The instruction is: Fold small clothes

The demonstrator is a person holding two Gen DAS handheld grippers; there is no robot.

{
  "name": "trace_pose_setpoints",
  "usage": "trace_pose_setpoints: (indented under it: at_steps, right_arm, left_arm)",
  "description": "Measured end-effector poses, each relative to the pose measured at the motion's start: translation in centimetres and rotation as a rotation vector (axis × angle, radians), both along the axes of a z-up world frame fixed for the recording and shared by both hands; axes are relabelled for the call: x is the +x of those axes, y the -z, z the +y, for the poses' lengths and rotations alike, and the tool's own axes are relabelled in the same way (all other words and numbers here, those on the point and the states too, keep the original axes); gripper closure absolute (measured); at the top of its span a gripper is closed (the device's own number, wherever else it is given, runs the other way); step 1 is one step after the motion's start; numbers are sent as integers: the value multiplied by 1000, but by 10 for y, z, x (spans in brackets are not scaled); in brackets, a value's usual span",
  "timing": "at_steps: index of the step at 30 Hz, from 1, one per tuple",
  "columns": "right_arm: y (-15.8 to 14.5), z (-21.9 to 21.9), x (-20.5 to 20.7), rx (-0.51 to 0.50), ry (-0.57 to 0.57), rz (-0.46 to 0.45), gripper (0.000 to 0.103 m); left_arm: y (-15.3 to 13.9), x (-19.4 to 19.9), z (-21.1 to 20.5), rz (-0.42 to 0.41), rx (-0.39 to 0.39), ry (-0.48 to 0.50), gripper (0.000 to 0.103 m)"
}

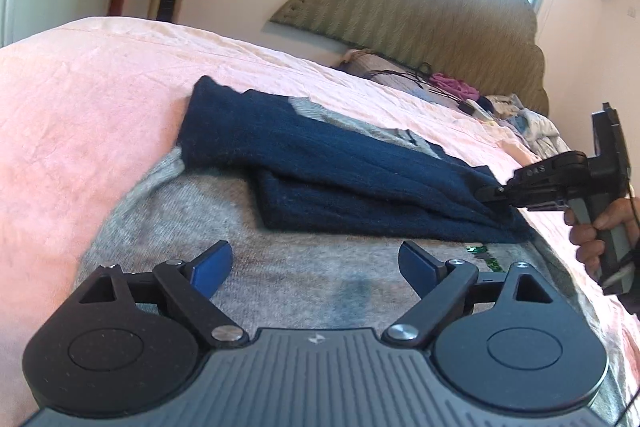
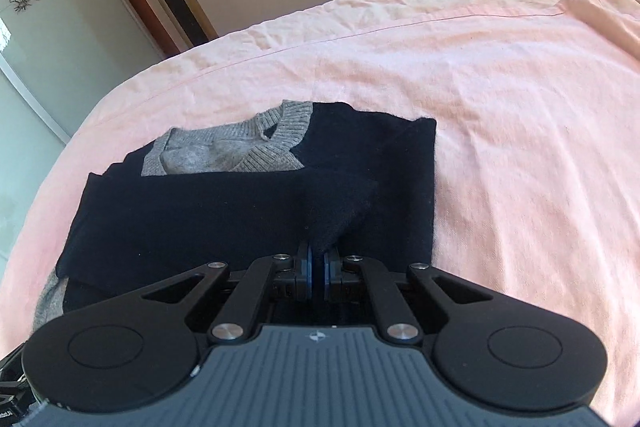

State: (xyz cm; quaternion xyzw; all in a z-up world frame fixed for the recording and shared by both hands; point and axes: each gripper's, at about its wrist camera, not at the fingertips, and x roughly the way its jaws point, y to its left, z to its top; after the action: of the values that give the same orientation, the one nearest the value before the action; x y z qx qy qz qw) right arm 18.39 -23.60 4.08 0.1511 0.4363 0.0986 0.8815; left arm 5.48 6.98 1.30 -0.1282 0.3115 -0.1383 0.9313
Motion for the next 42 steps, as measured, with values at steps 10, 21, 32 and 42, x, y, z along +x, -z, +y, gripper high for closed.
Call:
trace_pose_setpoints:
  at_steps: [10,21,32,42]
  right_arm:
    - [-40,10,-8,19,61,-246,36]
    - [19,33,8,-182,-30,-283,33]
    - [-26,38,6,-62,1,-290,18]
    - [-3,30,131,-328,-203,-134,32]
  left_arm:
    - [-32,132,-19,-16,83,-11,3]
    - [12,176,-30,75,363,-86,0]
    - [0,137,-47,21,347,-37,0]
    - [5,129,-11,7,129,-142,0]
